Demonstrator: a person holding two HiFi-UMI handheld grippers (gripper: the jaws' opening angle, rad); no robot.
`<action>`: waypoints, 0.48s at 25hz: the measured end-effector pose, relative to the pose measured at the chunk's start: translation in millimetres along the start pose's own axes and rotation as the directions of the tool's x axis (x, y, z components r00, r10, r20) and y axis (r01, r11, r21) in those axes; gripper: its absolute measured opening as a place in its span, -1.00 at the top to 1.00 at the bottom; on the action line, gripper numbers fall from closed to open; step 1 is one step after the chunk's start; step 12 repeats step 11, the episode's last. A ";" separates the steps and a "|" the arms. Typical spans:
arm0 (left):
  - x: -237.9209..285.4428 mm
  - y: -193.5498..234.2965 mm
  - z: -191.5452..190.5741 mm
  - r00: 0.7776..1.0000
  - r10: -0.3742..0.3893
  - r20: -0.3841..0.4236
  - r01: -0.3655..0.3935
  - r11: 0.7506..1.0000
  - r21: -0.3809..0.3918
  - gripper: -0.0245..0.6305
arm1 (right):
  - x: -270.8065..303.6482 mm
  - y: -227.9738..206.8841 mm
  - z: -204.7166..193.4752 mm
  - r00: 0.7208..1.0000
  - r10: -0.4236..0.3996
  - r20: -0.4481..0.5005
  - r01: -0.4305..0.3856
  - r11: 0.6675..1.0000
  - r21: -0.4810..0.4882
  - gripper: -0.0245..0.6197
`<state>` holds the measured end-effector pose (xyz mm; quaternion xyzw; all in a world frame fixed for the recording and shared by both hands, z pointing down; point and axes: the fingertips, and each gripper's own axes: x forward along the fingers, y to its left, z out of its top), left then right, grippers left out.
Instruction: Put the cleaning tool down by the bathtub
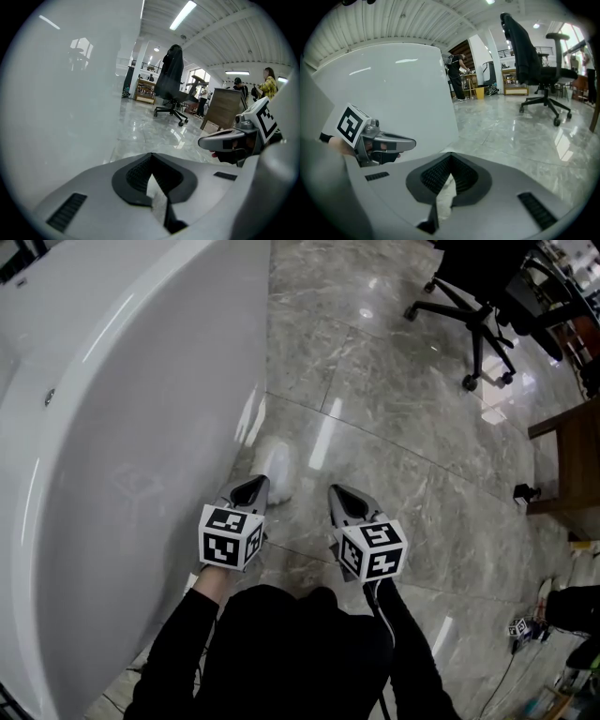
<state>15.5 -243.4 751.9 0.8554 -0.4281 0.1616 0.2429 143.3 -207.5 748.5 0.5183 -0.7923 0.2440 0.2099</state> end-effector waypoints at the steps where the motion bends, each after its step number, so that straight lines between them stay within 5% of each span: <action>1: 0.2 -1.1 -0.3 1.000 -0.002 -0.001 0.002 1.000 0.001 0.90 | -0.1 1.7 0.4 1.000 0.002 0.000 -0.002 1.000 -0.005 0.92; 12: 1.8 -1.5 -3.3 1.000 0.000 -0.005 0.000 1.000 -0.006 0.90 | 1.2 7.1 2.1 1.000 0.008 0.000 -0.008 1.000 -0.019 0.92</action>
